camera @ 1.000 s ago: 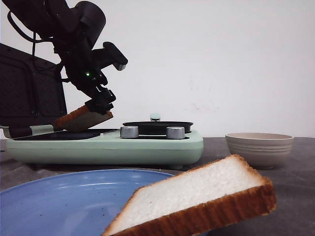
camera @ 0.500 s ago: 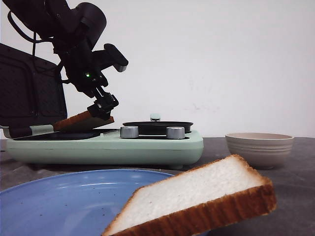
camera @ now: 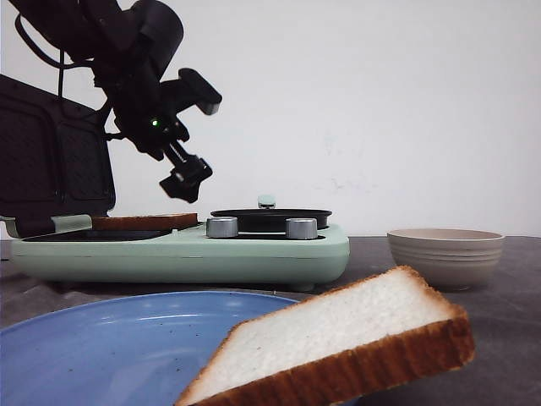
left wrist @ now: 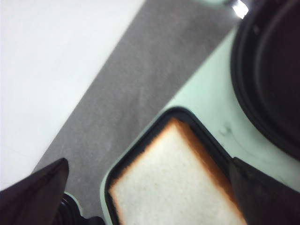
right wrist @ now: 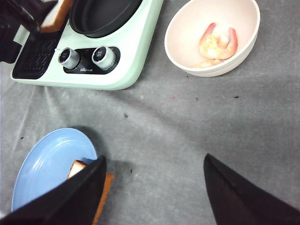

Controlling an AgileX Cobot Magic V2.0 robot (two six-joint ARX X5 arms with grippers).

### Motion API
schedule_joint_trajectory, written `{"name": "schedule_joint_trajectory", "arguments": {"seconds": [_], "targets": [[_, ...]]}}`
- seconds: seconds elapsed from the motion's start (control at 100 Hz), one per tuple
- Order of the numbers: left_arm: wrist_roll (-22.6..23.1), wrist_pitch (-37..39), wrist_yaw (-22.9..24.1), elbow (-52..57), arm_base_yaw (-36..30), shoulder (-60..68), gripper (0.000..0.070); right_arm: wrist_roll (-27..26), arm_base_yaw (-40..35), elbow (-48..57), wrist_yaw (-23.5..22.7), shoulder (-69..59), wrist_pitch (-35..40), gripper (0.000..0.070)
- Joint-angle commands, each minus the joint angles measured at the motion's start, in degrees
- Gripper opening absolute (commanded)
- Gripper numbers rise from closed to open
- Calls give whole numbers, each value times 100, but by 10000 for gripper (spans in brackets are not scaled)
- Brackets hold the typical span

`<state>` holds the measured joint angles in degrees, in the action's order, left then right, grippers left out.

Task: Make breakfast with bread and shrimp
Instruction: 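Raise the left gripper away from the grill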

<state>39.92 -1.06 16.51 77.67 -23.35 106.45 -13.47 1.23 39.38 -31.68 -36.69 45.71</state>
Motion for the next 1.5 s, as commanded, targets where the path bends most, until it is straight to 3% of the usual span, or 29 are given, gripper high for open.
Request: {"name": "schedule_joint_trajectory", "arguments": {"seconds": [0.0,0.21,0.41,0.64,1.21,1.32,1.491], "targets": [[-385,-122,-39,334,-35,105,678,59,-2,48,2,-28,-24,408],[-1725,-1283,-376,1381,-15,105,678,44,-2,48,0,-28,-24,408],[-2516,-2299,-527,2319,-7,87,677,46,-2,48,0,-28,-24,408],[-3364,-2618,-1676,2498,208,-306,675,46,-2,48,0,-26,-22,408],[-3654,-3362,-2903,2214,573,-1211,644,37,-2,48,4,-24,22,408],[-3729,-3126,-2924,1749,573,-1537,631,33,-2,48,9,9,55,408],[-4083,-2164,-2964,306,573,-2435,631,33,-2,48,20,125,142,408]]}}
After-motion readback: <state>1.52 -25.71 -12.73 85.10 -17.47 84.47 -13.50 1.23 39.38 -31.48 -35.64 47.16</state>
